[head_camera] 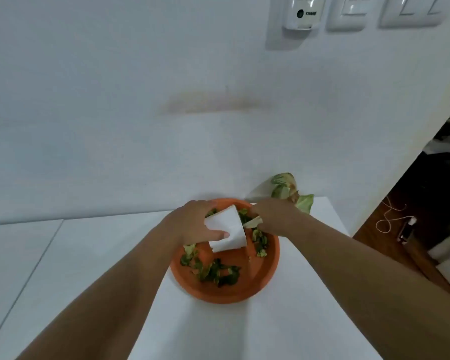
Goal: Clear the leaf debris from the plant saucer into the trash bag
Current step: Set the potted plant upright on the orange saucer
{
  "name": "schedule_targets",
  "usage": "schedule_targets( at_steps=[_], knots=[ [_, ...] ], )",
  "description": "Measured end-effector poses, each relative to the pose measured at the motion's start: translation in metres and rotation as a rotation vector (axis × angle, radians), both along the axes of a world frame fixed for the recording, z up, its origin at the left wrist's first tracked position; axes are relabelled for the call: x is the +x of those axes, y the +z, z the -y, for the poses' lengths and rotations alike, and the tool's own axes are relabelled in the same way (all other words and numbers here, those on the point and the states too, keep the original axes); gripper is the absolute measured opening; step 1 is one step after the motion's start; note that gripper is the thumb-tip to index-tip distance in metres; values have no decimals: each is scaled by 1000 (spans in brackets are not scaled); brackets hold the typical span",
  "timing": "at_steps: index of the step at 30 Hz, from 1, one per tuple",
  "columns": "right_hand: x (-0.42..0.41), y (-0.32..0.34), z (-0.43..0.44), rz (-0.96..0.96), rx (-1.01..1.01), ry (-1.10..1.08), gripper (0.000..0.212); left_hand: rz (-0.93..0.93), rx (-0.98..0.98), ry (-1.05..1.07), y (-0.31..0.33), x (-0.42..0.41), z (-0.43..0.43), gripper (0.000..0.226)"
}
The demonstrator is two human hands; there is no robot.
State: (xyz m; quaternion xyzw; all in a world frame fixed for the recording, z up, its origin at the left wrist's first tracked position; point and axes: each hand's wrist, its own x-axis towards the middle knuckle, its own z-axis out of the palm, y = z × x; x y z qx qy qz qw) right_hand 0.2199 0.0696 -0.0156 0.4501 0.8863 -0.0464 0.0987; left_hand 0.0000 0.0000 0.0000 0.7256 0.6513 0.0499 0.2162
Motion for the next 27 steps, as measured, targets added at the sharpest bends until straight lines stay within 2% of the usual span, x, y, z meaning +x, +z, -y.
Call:
schedule_targets(
  at_steps=[4,8,13,19,21,23,27],
  knots=[
    [-2,-13,5,7,119,1,17,20,-64,-14,1,13,4,96],
    [0,-26,8,-50,242,15,19,0,-35,-15,-11,18,-5,102],
    [4,-31,11,-119,295,8,21,-21,-35,2,-24,20,-13,110],
    [12,-43,24,-216,412,37,6,41,-3,55,-32,19,-12,106],
    [17,-46,36,-279,449,16,9,68,7,62,-34,18,-10,104],
    [20,-46,47,-409,370,-148,15,94,16,71,-35,17,-10,103],
    [14,-50,54,-740,-103,-623,22,137,33,80,-36,15,-10,101]
  ],
)
